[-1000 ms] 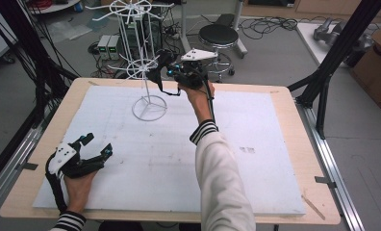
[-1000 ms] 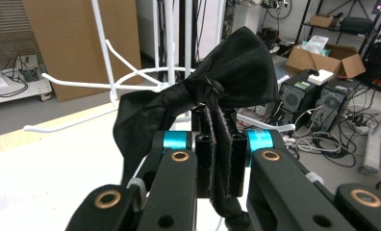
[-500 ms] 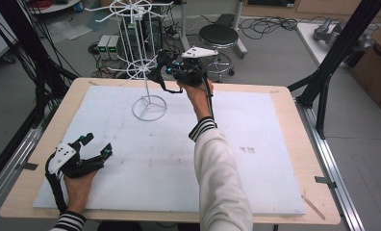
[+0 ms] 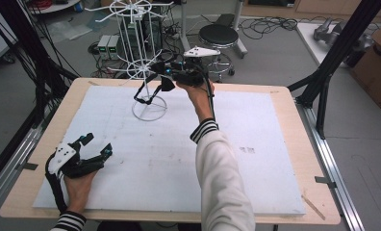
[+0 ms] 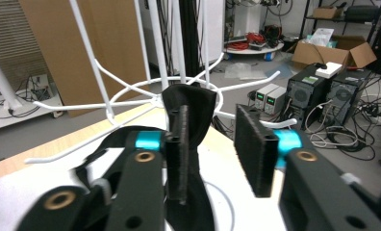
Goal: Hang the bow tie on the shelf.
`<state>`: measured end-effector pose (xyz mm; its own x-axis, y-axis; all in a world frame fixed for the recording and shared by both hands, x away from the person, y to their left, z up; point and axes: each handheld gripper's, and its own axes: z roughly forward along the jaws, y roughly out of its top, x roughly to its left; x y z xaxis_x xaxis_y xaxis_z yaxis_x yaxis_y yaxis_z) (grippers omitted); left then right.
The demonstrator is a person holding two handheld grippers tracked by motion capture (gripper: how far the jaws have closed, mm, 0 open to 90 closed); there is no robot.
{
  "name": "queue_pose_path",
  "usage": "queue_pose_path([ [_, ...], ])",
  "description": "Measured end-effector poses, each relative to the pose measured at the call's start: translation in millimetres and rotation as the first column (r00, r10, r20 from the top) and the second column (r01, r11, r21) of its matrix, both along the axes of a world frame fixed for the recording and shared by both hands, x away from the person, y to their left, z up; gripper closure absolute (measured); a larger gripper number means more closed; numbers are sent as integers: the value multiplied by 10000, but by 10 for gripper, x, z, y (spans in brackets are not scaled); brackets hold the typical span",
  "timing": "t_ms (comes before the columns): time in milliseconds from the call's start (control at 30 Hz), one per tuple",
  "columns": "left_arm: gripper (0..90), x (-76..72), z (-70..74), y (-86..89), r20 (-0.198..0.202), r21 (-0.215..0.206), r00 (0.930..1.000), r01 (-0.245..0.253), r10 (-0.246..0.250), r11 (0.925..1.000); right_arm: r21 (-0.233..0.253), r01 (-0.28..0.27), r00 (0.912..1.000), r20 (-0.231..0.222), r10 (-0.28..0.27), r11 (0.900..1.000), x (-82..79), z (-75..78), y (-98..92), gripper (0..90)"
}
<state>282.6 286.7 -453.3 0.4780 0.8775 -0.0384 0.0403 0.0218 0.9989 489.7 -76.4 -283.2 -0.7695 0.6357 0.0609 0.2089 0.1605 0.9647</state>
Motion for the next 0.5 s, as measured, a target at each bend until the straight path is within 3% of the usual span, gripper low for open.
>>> queue_pose_path([
  [167, 172, 0, 0, 3, 7, -52, 10000, 21, -21, 10000, 242, 409, 9989, 201, -414, 9989, -104, 80, -32, 227],
  [233, 172, -1, -1, 3, 16, -51, 10000, 37, -37, 10000, 313, 426, 9989, 172, -432, 9986, -171, 123, -73, 156],
  [267, 171, -1, -2, 1, 40, -66, 10000, 25, -25, 10000, 82, 402, 9990, 217, -403, 9992, -228, 157, -103, 120],
  [400, 171, -4, -2, 9, 31, -76, 10000, 22, -22, 10000, 58, 165, 9986, 510, -168, 9998, -451, 212, -258, 114],
  [500, 172, -4, -2, 1, 61, -44, 10000, 19, -19, 10000, -289, 129, 9975, 693, -109, 9995, -675, 205, -441, 113],
])
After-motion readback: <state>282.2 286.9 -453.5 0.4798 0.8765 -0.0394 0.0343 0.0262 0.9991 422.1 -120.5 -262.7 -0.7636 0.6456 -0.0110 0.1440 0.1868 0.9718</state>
